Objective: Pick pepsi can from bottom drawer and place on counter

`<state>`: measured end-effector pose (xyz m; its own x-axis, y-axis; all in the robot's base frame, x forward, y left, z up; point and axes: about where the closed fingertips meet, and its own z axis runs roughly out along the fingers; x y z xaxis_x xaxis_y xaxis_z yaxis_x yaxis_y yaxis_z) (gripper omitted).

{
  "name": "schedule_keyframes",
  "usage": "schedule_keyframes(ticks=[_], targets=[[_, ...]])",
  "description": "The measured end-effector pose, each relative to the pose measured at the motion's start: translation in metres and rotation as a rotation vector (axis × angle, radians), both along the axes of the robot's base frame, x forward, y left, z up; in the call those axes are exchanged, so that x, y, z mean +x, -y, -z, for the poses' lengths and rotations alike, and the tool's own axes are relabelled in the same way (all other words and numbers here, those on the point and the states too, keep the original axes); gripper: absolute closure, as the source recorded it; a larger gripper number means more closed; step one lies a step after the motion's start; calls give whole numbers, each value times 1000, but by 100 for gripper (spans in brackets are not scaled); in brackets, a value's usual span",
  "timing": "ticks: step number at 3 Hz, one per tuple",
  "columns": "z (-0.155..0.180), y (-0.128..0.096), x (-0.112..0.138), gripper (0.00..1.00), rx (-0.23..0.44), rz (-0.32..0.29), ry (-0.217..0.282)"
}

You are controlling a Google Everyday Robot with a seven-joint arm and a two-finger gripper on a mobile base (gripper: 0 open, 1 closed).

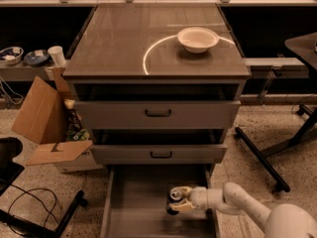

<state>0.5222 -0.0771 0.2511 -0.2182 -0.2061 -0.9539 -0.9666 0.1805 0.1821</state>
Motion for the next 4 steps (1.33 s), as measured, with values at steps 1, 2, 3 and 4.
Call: schedule_keyframes(ticks=[1, 2, 3, 4], targets=[[-58, 55, 8, 100, 7, 36, -72], [-131, 97, 11, 100, -44, 88, -134], [-198, 113, -6, 100, -115, 139, -180], [-264, 109, -27, 100, -169, 172, -202]])
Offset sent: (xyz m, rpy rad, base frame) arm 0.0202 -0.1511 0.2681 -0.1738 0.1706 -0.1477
